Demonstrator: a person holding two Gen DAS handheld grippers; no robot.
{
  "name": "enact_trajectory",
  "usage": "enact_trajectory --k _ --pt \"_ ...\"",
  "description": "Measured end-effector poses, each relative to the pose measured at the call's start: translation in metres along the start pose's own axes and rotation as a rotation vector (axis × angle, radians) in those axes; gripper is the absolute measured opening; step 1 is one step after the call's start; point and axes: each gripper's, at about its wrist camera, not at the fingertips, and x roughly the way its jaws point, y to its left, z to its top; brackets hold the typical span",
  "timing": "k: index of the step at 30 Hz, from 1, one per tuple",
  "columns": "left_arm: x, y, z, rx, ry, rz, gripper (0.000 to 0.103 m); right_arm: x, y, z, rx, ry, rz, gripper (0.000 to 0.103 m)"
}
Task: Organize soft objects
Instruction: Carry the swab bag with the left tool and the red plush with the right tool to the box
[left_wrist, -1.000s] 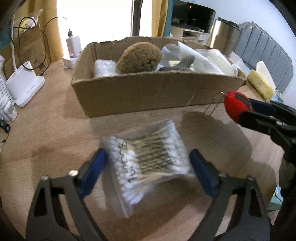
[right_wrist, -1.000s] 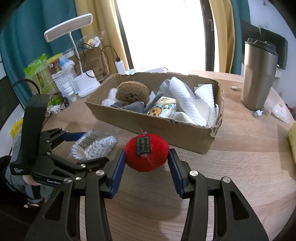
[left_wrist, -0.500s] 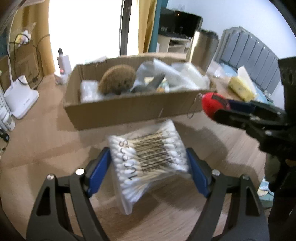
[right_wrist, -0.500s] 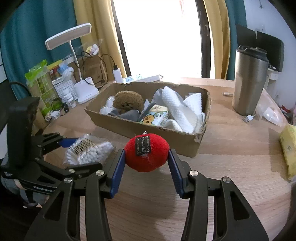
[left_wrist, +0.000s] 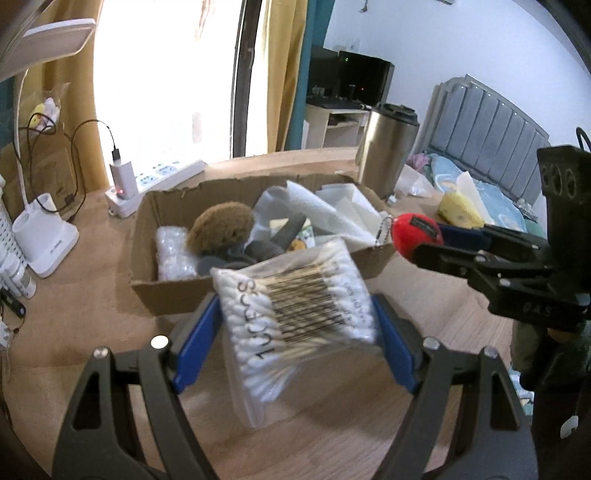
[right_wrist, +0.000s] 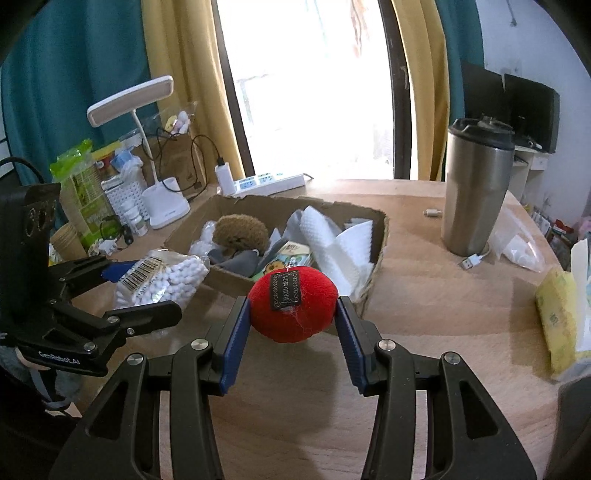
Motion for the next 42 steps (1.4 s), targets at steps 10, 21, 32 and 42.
enact_trajectory --k 10,21,32,42 --pt "0.013 -0.014 0.017 0.007 -0.005 -0.011 0.081 -0.004 -0.026 0.008 0.019 -0.023 -0.011 0.050" --pt "0.042 -0.038 0.039 0.031 0.003 -0.010 0.081 -0.013 -0.059 0.006 0.043 -0.040 -0.011 0.050" --pt "0.074 -0.049 0.055 0.028 0.020 0.017 0.081 -0.019 -0.082 0.005 0.059 -0.051 -0.012 0.050" --pt "0.104 -0.056 0.062 0.047 0.068 0.009 0.082 -0.029 -0.101 0.003 0.092 -0.078 -0.039 0.050"
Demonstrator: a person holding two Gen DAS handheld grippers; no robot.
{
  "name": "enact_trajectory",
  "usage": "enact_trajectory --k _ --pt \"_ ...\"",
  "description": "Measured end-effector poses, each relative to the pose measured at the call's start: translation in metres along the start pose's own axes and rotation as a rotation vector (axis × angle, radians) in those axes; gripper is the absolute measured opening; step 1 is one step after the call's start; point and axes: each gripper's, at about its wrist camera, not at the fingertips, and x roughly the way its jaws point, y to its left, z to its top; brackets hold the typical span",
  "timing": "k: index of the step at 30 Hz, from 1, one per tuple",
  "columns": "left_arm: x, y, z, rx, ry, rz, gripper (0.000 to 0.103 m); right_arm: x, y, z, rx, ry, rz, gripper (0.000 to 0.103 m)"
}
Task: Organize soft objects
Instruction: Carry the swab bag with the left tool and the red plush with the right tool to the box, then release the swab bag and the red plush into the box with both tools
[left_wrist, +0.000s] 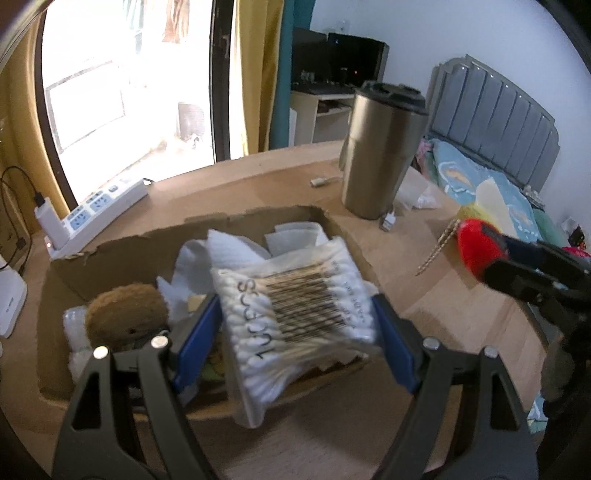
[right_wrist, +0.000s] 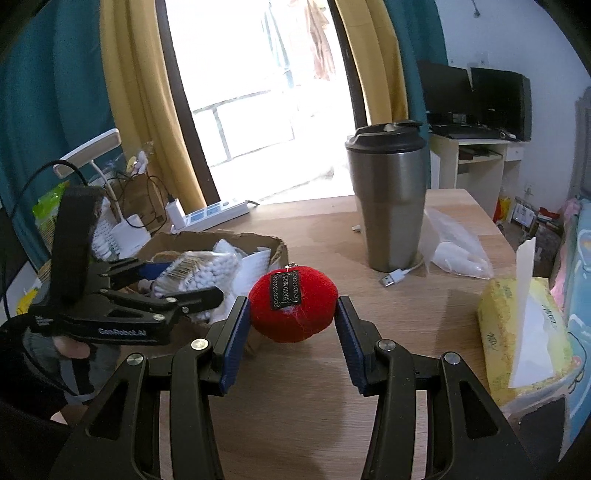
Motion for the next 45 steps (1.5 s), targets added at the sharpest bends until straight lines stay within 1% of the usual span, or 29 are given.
enact_trajectory --k 3,5,8,10,11,13,17,22,28,37,45 --pt "0.007 -0.001 0.001 0.009 0.028 -0.011 0.082 0.000 -0.004 0.000 0.009 -0.004 -0.009 0.050" --pt "0.008 -0.003 0.001 0.025 0.032 -0.013 0.082 0.001 -0.004 -0.001 0.017 -0.007 -0.013 0.050" --pt "0.000 -0.004 0.001 0.034 0.008 -0.023 0.084 0.001 -0.002 0.001 0.019 -0.011 -0.015 0.050" --pt "-0.008 0.000 0.000 0.018 -0.017 -0.036 0.090 0.003 0.001 0.003 0.012 -0.012 -0.015 0.050" --pt "-0.012 0.001 0.000 0.013 -0.026 -0.039 0.091 0.004 0.004 0.004 0.007 -0.013 -0.013 0.050" --pt "-0.020 0.006 0.000 0.001 -0.051 -0.050 0.092 0.006 0.010 0.007 -0.004 -0.013 -0.011 0.050" --pt "-0.031 0.015 -0.002 -0.015 -0.075 -0.055 0.092 0.011 0.025 0.013 -0.031 -0.013 -0.002 0.050" --pt "-0.047 0.035 -0.005 -0.047 -0.105 -0.048 0.092 0.018 0.043 0.022 -0.063 -0.011 0.012 0.050" --pt "-0.066 0.062 -0.010 -0.079 -0.159 -0.020 0.092 0.036 0.060 0.032 -0.090 -0.002 0.021 0.050" --pt "-0.074 0.105 -0.022 -0.145 -0.171 0.019 0.092 0.075 0.076 0.045 -0.100 0.031 0.008 0.050" --pt "-0.075 0.124 -0.030 -0.188 -0.184 0.019 0.092 0.101 0.079 0.051 -0.077 0.064 -0.020 0.050"
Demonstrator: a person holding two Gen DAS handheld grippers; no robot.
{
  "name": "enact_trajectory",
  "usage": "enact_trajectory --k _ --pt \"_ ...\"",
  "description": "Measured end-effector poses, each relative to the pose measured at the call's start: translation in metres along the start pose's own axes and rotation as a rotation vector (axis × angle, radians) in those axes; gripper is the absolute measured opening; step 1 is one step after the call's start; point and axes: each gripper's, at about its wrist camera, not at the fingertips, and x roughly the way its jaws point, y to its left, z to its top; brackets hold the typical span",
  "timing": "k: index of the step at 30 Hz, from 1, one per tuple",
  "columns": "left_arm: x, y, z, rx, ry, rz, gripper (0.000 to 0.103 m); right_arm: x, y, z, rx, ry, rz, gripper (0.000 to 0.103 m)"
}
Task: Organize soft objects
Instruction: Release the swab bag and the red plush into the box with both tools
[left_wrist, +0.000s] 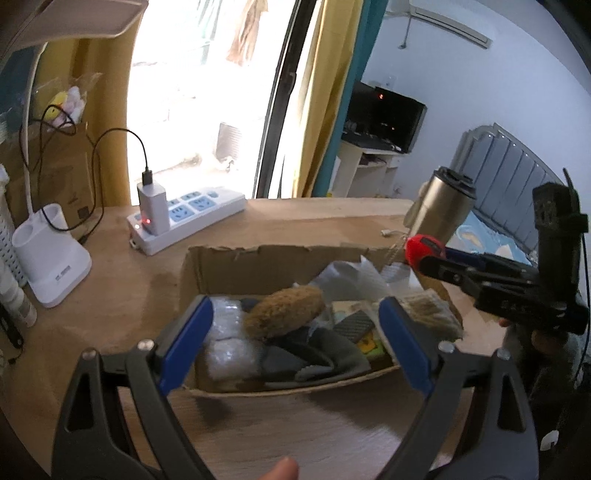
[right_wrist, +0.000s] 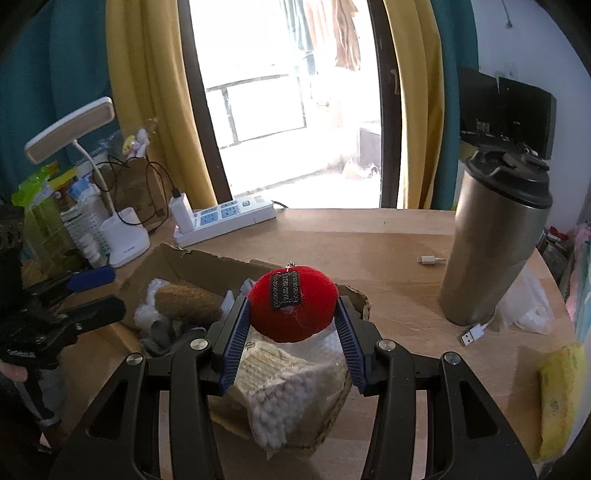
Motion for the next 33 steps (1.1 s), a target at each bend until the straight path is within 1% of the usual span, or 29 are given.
enact_trajectory --k 4,6,7,9,10,11,20,33 --pt "0.001 0.004 -0.002 -0.009 -0.001 0.000 0.092 0.009 0.000 0.001 0.003 0.023 -0.022 0.050" --pt "0.003 0.007 -0.002 -0.014 0.002 0.008 0.092 0.012 -0.001 0.000 0.008 0.035 -0.039 0.054" --pt "0.004 0.009 -0.002 -0.018 0.004 0.010 0.092 0.013 0.000 0.000 0.009 0.040 -0.044 0.059" --pt "0.004 0.010 -0.002 -0.022 0.002 0.012 0.092 0.014 0.000 0.000 0.006 0.047 -0.055 0.064" --pt "0.004 0.010 -0.001 -0.022 -0.002 0.013 0.092 0.013 -0.001 -0.001 0.003 0.048 -0.059 0.068" --pt "0.003 0.010 -0.001 -0.021 -0.007 0.012 0.092 0.013 0.000 -0.001 0.001 0.048 -0.064 0.069" --pt "-0.016 0.004 -0.002 -0.011 -0.037 0.000 0.092 -0.003 0.010 -0.002 -0.008 0.026 -0.060 0.069" --pt "-0.069 -0.016 -0.007 0.011 -0.106 -0.011 0.092 -0.057 0.032 -0.011 -0.026 -0.039 -0.078 0.069"
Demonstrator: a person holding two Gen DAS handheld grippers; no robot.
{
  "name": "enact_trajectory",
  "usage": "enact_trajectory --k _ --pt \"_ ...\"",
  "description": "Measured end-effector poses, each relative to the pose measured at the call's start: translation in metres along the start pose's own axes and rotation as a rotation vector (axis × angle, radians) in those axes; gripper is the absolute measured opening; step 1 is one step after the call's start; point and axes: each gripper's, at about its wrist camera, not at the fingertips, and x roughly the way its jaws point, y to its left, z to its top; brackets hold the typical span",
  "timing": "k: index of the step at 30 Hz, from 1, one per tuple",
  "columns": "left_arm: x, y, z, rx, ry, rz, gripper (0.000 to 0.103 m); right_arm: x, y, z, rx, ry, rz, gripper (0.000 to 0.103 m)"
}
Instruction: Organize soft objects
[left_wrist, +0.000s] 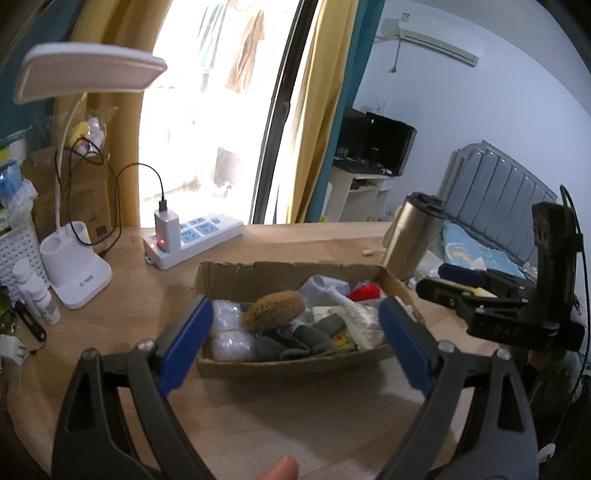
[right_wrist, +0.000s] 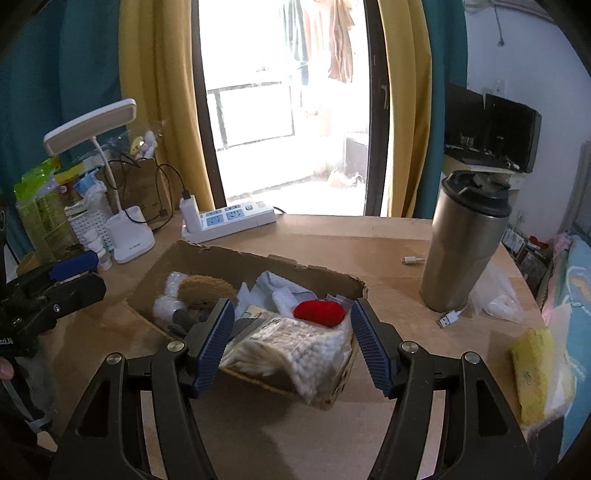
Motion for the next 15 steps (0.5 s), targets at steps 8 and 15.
enact_trajectory --k 8,15 --pt "-0.027 -0.003 -0.009 0.003 -0.028 0.052 0.092 -0.035 0.017 -0.010 -0.021 -0.036 -0.004 0.069" --pt "-0.051 -0.009 -0.020 0.009 -0.042 0.068 0.093 -0.057 0.030 -0.020 -0.028 -0.058 -0.004 0.069"
